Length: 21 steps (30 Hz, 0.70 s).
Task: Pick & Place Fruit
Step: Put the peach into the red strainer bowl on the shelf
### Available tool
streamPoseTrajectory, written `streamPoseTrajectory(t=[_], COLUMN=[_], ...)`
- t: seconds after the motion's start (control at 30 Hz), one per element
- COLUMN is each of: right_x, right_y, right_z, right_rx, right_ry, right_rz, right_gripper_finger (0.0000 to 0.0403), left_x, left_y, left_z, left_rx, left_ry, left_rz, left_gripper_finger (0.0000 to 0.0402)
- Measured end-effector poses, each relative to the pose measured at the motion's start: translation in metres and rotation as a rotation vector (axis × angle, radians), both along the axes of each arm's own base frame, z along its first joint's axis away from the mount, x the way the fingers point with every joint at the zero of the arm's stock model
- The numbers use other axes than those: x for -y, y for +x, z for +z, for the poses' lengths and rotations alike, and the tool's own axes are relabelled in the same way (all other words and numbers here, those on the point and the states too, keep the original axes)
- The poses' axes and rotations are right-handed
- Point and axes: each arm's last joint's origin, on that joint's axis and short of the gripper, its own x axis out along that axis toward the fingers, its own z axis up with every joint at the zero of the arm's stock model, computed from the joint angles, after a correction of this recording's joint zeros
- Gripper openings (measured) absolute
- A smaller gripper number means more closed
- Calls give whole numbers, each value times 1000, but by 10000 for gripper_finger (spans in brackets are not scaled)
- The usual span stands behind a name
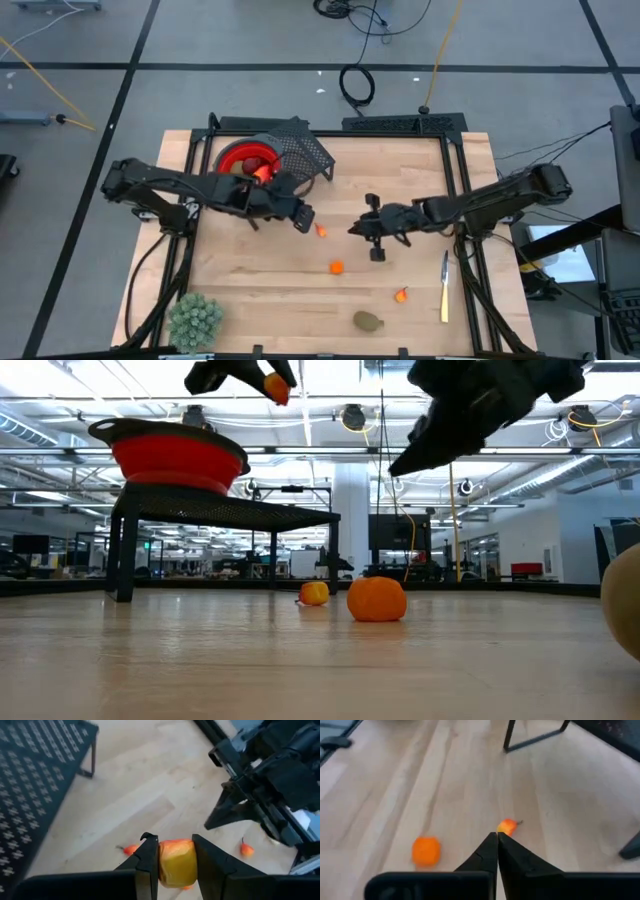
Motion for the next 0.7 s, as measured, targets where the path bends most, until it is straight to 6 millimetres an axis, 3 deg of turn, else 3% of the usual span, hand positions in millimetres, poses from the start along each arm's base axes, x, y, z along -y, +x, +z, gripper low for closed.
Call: streamPoseTrajectory(t=[0.43,0.7], right_x=[31,40], right_y=[-47,-83], right_z=[50,62], right_rx=[91,63], right_ry=[147,123], right_rz=[165,130], right_gripper_finger=[1,1], left_x=[-7,-4], left_y=[-19,-20], left_z=[20,23], left_rx=[32,-51], left_ry=[124,394], left_rz=[4,-228], left_gripper_finger=[88,88])
